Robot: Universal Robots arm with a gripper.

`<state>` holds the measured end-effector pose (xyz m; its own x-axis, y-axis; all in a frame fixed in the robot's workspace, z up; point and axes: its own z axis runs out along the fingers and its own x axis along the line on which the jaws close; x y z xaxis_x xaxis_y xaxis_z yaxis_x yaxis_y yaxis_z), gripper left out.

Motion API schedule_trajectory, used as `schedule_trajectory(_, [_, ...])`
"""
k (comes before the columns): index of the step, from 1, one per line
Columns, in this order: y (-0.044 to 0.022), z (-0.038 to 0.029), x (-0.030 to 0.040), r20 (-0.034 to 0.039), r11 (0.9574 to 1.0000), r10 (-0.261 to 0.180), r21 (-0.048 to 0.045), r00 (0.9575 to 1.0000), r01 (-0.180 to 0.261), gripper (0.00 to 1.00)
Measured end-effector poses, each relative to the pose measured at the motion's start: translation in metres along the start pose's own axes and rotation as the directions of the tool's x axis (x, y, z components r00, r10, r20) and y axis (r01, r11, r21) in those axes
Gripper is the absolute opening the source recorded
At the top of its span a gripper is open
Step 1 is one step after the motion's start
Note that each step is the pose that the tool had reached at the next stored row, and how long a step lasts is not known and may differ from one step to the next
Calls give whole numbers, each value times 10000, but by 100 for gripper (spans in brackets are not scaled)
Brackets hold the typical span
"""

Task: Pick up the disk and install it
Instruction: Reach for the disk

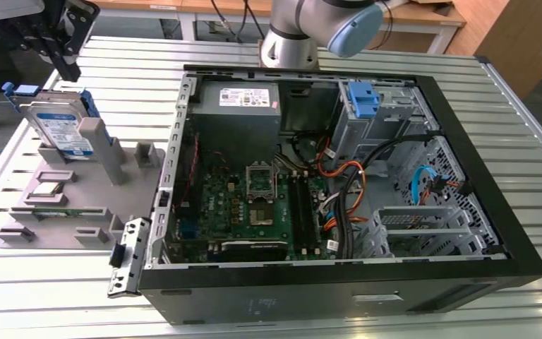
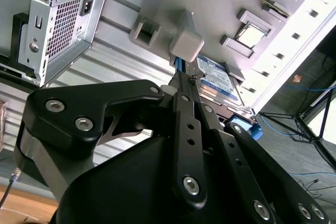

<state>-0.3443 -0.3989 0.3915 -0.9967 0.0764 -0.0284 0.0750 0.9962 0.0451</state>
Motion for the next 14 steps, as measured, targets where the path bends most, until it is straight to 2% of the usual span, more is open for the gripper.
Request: schedule_trajectory(14, [-7, -3, 84, -1, 10000, -1, 1, 10000, 1, 10])
